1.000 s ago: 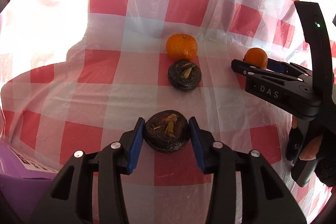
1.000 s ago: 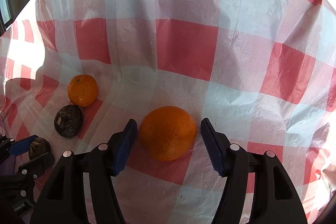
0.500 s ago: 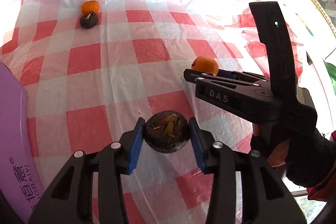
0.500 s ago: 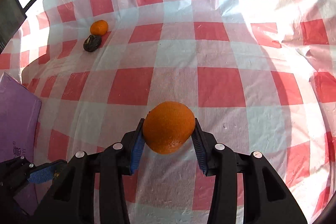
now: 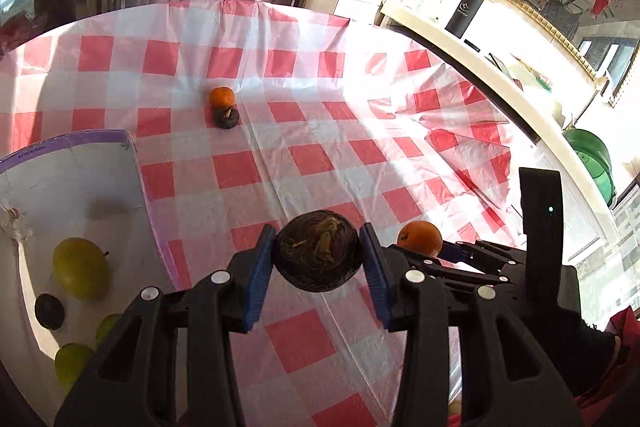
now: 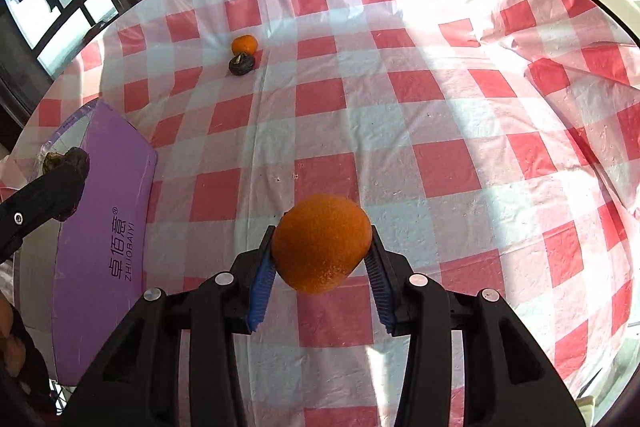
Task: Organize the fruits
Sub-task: 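Carry the date and tangerine over the white box with both tools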
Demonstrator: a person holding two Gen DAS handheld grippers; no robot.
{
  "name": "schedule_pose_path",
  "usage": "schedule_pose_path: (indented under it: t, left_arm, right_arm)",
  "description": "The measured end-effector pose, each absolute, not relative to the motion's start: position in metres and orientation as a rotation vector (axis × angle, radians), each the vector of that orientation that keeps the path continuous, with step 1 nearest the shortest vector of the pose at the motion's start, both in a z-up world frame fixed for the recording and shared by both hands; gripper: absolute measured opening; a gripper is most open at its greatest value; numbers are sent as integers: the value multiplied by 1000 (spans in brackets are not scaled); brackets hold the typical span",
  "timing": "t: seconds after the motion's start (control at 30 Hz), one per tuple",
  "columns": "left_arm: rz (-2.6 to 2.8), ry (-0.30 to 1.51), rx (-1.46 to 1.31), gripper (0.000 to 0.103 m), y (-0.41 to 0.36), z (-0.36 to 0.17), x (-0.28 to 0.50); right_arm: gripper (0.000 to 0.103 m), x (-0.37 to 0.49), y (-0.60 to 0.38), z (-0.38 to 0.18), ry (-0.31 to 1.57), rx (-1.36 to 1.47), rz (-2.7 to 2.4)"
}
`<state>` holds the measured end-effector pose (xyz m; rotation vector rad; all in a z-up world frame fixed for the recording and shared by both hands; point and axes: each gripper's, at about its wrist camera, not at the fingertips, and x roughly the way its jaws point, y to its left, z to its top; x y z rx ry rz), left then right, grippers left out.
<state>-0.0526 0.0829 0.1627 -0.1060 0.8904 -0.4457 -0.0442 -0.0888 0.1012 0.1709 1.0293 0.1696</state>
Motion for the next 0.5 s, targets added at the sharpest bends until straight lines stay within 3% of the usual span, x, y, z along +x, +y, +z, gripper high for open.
schedule_pose_path:
  t: [0.27, 0.5]
  left_arm:
    - [-296, 835, -151, 43, 187, 183, -77]
    - [-146, 895, -151, 43, 270, 174, -99]
  right_arm:
    - [42, -50, -3, 150, 917, 96, 326]
    - [42, -61, 66, 171, 895, 8, 479]
